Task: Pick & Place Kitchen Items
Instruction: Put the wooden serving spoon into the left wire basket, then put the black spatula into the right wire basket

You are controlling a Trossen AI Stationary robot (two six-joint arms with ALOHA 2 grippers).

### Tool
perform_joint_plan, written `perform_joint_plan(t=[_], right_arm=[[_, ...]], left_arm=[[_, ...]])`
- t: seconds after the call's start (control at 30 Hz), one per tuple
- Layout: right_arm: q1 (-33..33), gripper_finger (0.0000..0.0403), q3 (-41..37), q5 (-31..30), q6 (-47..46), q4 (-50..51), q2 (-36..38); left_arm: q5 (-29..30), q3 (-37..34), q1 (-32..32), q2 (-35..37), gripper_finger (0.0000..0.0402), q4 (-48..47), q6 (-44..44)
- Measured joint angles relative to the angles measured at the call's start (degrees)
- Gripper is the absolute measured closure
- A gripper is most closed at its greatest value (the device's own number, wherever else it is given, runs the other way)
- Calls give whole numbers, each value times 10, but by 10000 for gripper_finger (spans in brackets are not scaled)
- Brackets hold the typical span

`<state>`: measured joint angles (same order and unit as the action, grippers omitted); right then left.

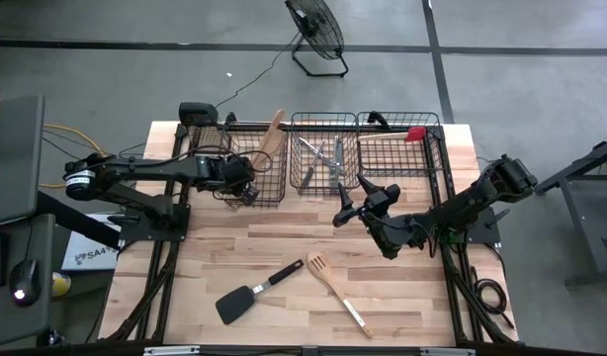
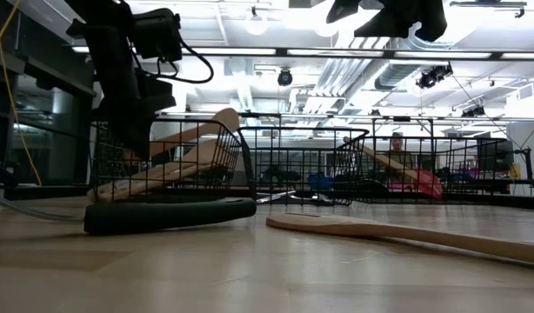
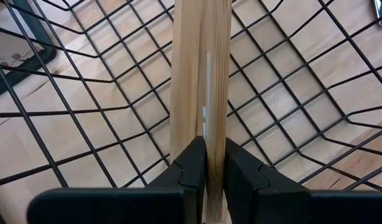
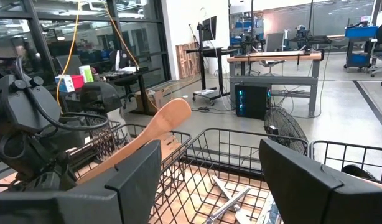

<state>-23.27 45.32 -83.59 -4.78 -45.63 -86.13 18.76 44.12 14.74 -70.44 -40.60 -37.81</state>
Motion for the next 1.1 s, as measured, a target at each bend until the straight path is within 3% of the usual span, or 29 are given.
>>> perform_joint_plan(t=[0.33, 0.7, 1.1], right_arm=[[0, 141, 0, 1, 0, 0, 0], [0, 141, 0, 2, 0, 0, 0], [-1, 141, 0, 2, 0, 0, 0]], left_arm=[[-10, 0, 0, 0, 360, 0, 0], [-2, 0, 0, 0, 274, -1, 2], [3, 0, 0, 0, 270, 0, 2]])
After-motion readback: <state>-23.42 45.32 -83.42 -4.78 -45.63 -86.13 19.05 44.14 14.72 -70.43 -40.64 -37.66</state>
